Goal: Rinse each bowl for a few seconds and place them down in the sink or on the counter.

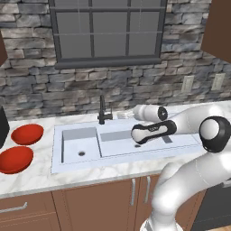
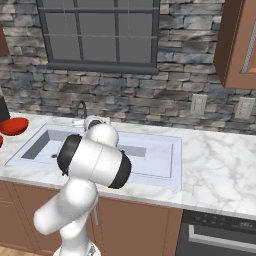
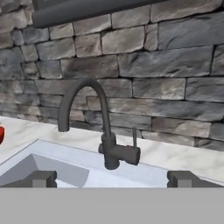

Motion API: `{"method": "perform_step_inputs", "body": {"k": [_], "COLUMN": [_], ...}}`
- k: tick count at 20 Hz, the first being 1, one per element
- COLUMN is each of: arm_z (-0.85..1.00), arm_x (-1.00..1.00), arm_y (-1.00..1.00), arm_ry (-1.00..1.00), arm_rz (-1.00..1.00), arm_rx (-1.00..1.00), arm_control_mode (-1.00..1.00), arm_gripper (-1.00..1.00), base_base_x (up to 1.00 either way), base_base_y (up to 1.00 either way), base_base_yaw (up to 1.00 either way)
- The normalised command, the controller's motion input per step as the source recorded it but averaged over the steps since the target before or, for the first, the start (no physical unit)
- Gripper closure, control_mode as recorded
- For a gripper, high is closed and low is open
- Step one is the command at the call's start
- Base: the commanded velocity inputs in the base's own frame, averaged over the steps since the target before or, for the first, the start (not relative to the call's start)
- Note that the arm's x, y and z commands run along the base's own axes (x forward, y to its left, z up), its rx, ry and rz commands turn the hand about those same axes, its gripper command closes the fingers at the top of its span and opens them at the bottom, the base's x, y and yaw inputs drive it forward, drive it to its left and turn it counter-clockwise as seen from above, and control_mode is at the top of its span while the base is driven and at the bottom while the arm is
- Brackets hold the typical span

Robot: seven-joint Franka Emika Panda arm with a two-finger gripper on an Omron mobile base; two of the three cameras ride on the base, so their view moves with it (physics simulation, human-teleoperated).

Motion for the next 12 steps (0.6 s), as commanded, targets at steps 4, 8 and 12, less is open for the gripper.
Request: {"method": "perform_step_inputs", "body": {"k": [4,8,12], "arm_z": [-0.14,-0.18,-0.25], "arm_x": [0.27,0.26,0.26], "arm_y": [0.00,0.02,0.00], "arm_ry": [-0.04,-0.04,-0.02], "arm_rz": [0.00,0.00,0.00], "arm_rx": [0.09,0.08,0.08], "arm_control_mode": [-1.00,-1.00,-1.00], "arm_gripper": [-1.00,-1.00,-1.00], "base_base_x": [0.00,0.00,0.00], "base_base_y": [0.00,0.00,0.00], "base_base_yaw": [0.00,0.00,0.00]}}
